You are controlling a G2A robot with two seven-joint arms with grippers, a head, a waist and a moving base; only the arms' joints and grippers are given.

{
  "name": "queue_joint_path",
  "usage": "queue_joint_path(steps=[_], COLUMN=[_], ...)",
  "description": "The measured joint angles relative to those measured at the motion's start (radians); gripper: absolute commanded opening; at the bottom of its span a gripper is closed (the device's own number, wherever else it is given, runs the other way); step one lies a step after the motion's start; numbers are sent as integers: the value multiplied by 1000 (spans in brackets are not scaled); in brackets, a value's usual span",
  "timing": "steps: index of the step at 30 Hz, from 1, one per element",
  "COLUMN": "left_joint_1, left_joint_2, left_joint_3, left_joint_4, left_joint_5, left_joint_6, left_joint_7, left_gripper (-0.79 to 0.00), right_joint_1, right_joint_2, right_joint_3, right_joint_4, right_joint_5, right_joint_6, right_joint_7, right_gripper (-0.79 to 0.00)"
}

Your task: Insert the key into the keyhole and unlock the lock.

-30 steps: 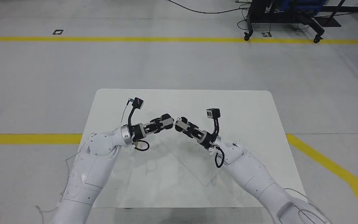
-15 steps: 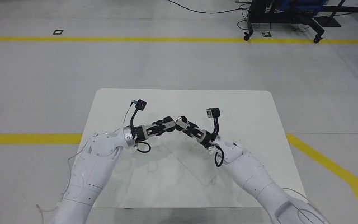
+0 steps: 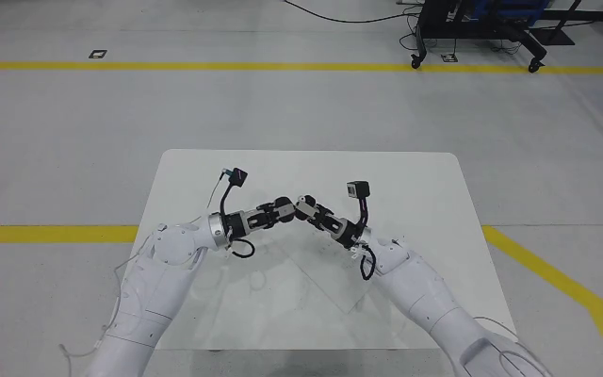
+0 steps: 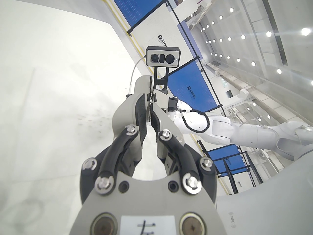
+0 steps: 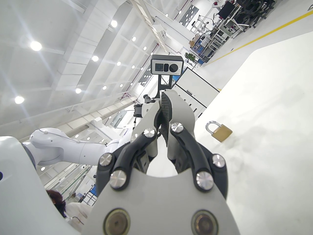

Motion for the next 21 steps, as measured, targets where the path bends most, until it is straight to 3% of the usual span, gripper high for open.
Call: queue_joint_path(steps=[6,9,11,12,21], left_joint_1=[-1,-1,0,0,9], left_joint_2=[5,7,8,9,12], left_joint_3=[-8,-8,-8,-9,-45], left_joint_4=[1,0,-1,-1,12], left_joint_5=[0,3,6,8,-49], left_joint_6=[-9,-12,-13,-14,-17], left_joint_7=[22,28,34,38,114], left_gripper=[-785,-785,-785,-785,-785], right_joint_1=[-4,-6,-8,-9,-13], right_joint_2=[-4,-6,-8,-8,-10], right_joint_3=[10,15,18,20,34], right_joint_4=[1,1,0,0,1], right_joint_5=[-9,-13,-16,-17,-19], right_joint_6=[0,0,0,0,0], right_joint_7=[4,6,6,7,-6], right_gripper=[-640,-548,-416,0,0])
